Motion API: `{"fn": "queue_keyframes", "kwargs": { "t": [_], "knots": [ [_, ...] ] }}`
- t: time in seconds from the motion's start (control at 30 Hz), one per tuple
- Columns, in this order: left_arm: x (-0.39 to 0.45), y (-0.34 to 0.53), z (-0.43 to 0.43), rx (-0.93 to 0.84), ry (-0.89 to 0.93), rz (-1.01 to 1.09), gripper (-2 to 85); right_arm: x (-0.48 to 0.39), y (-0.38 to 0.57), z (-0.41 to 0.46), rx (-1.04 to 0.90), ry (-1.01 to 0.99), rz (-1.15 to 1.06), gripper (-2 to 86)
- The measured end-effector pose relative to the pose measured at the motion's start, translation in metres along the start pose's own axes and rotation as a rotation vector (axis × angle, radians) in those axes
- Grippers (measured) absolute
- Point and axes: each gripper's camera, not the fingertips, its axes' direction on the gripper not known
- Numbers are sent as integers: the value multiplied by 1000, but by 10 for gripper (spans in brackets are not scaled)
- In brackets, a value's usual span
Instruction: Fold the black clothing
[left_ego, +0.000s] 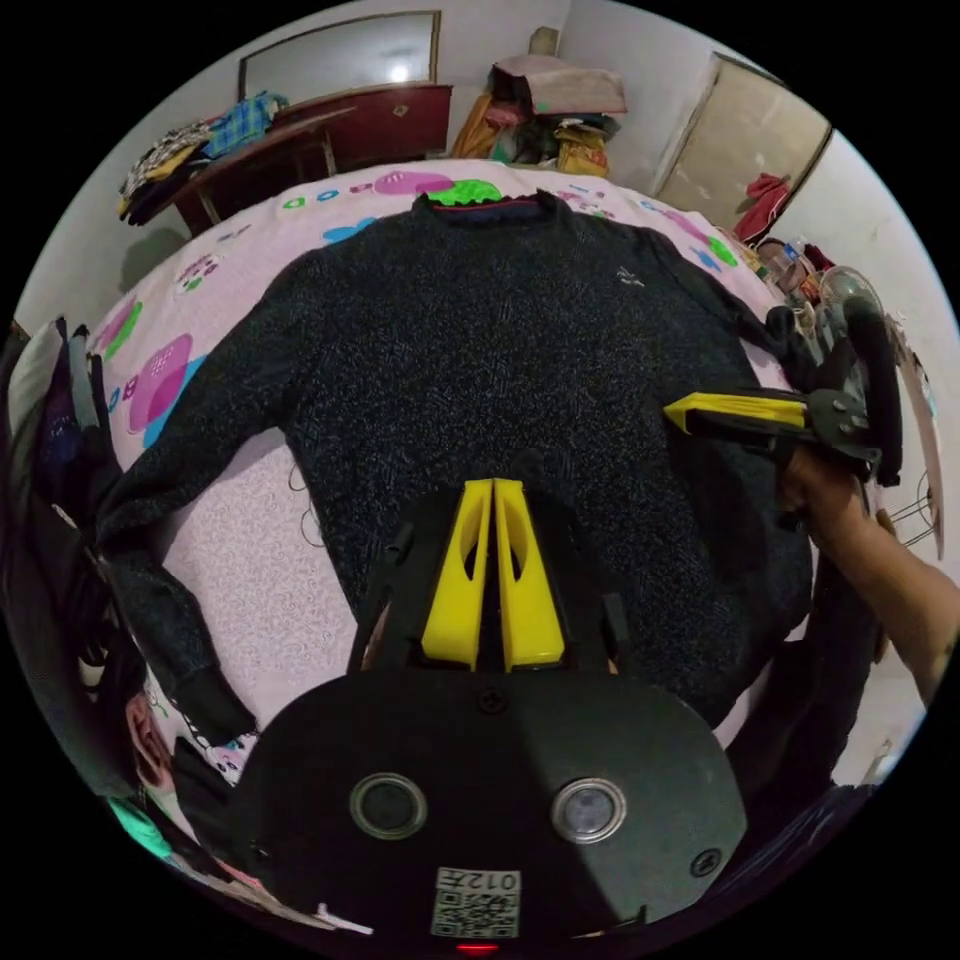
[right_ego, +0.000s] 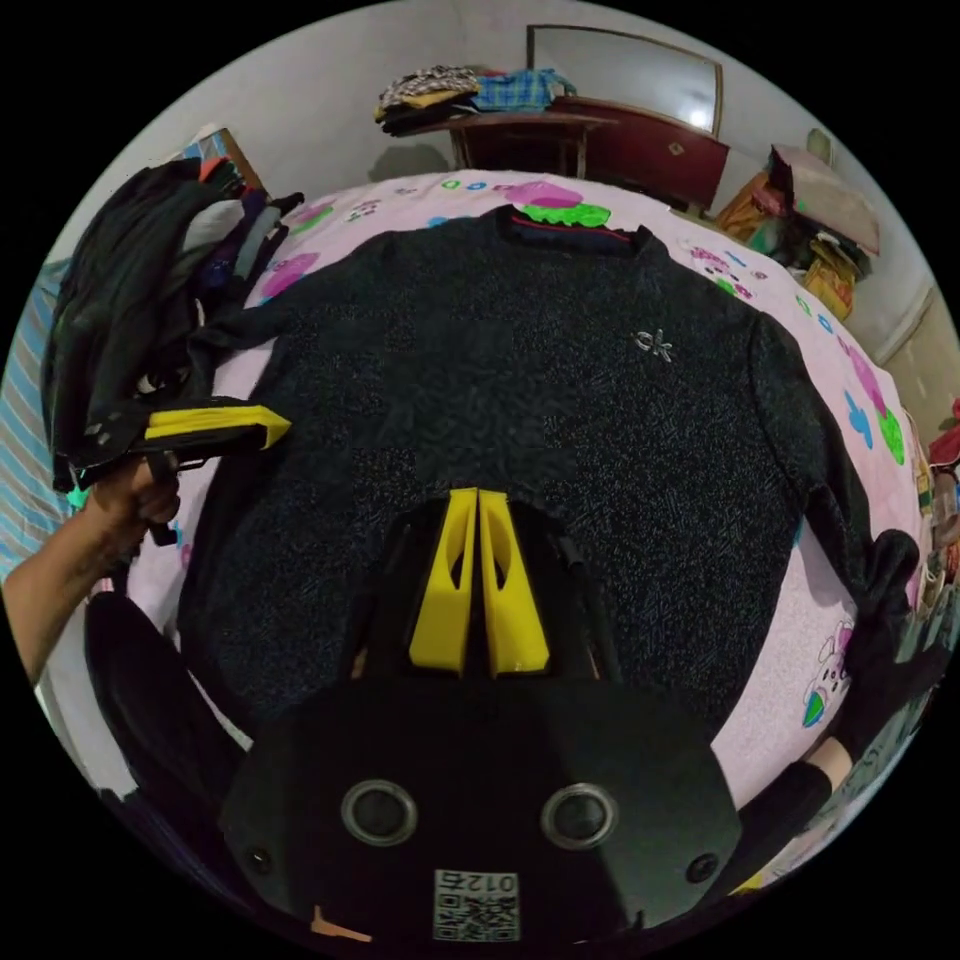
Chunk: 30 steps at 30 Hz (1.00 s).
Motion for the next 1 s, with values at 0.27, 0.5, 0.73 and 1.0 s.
{"fn": "queue_keyframes", "kwargs": {
  "t": [0.27, 0.5, 0.73, 1.0],
  "knots": [
    [-83, 116, -102, 92, -208, -200, 16, -109, 34, -18, 143, -137, -145, -9],
    [-158, 201, -128, -42, -251, -443, 32, -246, 17, 11, 112, -334, -292, 15],
    [-176, 228, -119, -163, -195, -430, 56, -338, 5, 52, 56, -332, -261, 68],
    [-168, 252, -142, -80, -169, -328, 25, -363, 16, 73, 45, -224, -222, 34]
  ]
}}
